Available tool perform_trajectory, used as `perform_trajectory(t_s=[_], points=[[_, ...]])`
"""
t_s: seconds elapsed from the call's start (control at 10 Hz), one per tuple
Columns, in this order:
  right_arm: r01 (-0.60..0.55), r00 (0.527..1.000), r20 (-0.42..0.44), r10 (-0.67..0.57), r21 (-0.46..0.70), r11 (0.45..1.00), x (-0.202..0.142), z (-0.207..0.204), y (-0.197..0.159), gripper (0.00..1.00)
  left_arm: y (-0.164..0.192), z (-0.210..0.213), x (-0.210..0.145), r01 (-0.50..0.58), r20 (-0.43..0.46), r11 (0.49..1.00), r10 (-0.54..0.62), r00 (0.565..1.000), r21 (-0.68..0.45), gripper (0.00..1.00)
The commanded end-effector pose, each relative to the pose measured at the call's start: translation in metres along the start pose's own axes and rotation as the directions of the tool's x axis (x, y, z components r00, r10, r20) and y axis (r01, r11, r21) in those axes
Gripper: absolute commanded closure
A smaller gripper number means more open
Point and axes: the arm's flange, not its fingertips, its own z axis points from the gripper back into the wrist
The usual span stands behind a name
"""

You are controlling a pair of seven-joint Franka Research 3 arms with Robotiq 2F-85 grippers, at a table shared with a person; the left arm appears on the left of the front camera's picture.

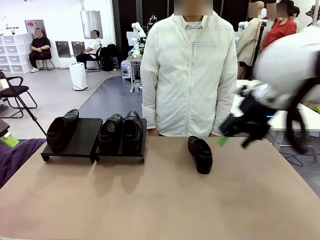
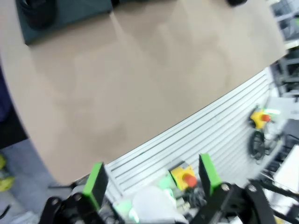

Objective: Organize the shoes by placing them on the stand.
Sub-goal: Pick up one Shoe and place it in the middle of the table.

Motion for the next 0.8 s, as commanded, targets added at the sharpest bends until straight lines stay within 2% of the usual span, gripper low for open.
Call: perform_trajectory(t_s=[0.0,0.2,0.3,0.4,0.7], points=[[0.008,1.0,0.001,-0.008,-0.158,0.987,0.074,-0.055,0.02,0.0,0.001,0.001,-0.002,-0.001,-0.006,1.0,0.001,1.0,0.002,0.0],[0.028,0.999,0.036,-0.021,-0.226,0.974,0.093,-0.094,0.033,0.0,0.001,0.001,-0.002,-0.001,-0.006,1.0,0.001,1.0,0.002,0.0],[0.031,0.999,-0.012,-0.034,-0.208,0.978,0.087,-0.085,0.032,0.0,0.001,0.001,-0.002,-0.001,-0.006,1.0,0.001,1.0,0.002,0.0],[-0.028,0.999,0.024,0.033,-0.152,0.988,0.079,-0.101,0.031,0.0,0.001,0.001,-0.002,-0.001,-0.006,1.0,0.001,1.0,0.002,0.0],[-0.011,1.0,0.015,0.014,-0.177,0.984,0.086,-0.107,0.028,0.0,0.001,0.001,-0.002,-0.001,-0.006,1.0,0.001,1.0,0.002,0.0]])
